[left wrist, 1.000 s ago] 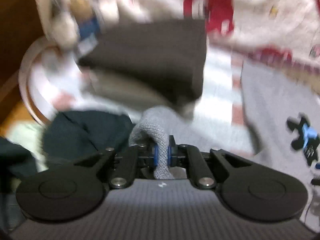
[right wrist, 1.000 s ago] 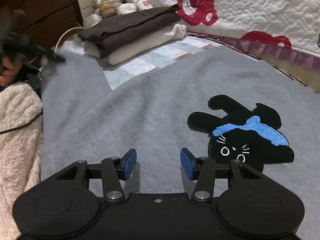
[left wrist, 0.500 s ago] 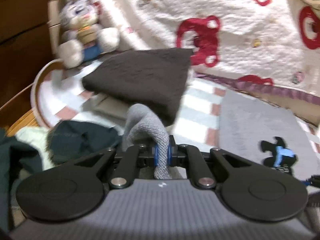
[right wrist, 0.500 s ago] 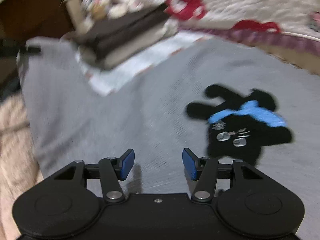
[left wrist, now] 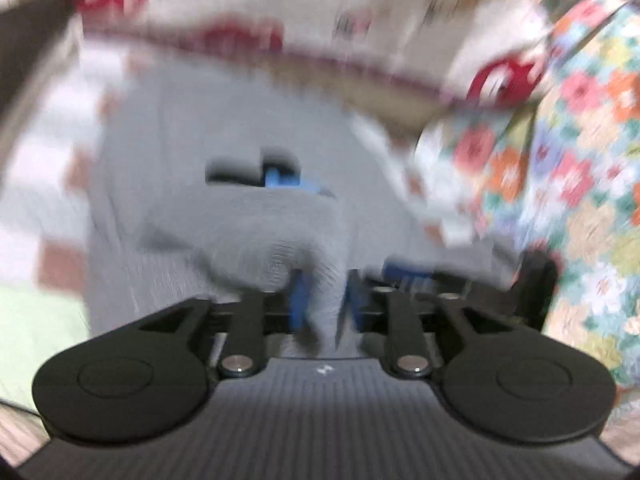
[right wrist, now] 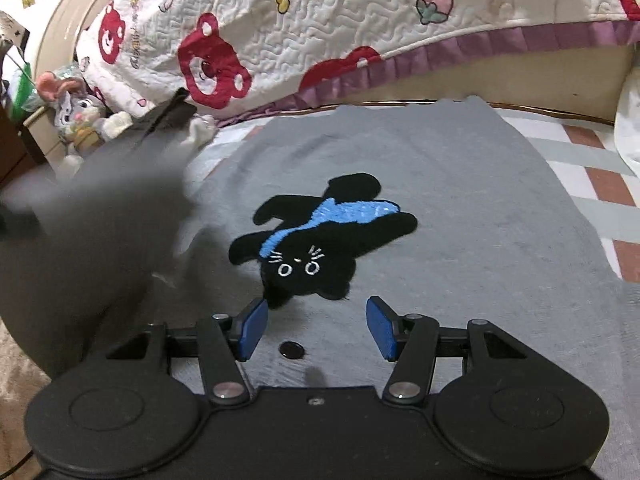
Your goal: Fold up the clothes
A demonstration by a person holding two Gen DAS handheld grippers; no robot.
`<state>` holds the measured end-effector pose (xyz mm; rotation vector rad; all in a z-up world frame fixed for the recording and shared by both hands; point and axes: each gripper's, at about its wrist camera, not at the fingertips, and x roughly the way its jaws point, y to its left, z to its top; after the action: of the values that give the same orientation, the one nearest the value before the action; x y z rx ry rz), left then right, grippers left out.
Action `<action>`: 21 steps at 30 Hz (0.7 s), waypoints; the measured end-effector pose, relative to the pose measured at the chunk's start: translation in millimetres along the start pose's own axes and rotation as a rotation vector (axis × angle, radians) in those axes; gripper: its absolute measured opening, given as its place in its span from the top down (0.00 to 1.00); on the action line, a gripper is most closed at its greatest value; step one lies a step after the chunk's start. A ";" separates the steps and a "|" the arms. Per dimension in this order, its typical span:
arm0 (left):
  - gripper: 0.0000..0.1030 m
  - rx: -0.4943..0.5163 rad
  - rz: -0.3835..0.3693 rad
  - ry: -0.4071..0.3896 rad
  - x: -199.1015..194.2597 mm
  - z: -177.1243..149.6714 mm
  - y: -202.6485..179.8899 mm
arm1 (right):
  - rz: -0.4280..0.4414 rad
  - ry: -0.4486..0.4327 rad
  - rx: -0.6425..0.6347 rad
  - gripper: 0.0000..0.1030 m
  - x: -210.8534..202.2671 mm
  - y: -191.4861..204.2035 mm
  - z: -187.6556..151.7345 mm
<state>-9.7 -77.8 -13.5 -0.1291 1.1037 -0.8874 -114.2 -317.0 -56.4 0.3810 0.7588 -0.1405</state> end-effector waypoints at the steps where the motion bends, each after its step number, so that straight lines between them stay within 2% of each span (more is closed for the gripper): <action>1: 0.70 -0.014 0.015 0.028 10.7 -4.5 2.2 | -0.005 0.000 -0.006 0.42 -0.1 0.9 0.2; 4: 0.66 -0.041 0.027 0.038 16.9 -14.9 11.1 | -0.014 -0.003 -0.029 0.42 -2.5 5.3 1.3; 6: 0.57 -0.054 0.055 0.008 9.1 -17.2 20.5 | -0.017 -0.005 -0.040 0.42 -3.1 8.0 1.7; 9: 0.56 -0.081 0.132 -0.037 -0.9 -14.3 39.8 | 0.010 0.007 -0.038 0.42 1.5 15.0 3.2; 12: 0.55 -0.134 0.176 -0.033 -1.3 -5.6 63.3 | 0.039 0.021 -0.039 0.42 6.5 22.8 4.8; 14: 0.55 -0.147 0.189 -0.030 0.9 5.1 78.0 | 0.093 0.057 -0.089 0.42 14.4 40.6 7.7; 16: 0.55 -0.101 0.237 -0.028 4.7 21.4 86.3 | 0.144 0.094 -0.143 0.41 22.6 59.0 10.7; 19: 0.53 -0.015 0.308 0.012 16.6 39.6 98.9 | 0.139 0.181 -0.306 0.37 43.1 97.8 14.3; 21: 0.51 -0.023 0.308 0.057 26.5 37.7 110.8 | 0.100 0.231 -0.407 0.37 61.2 116.3 11.8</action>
<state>86.9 -34.7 -70.1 0.0469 1.1512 -0.6058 -32.3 -213.5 -57.8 0.0463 0.9706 0.1543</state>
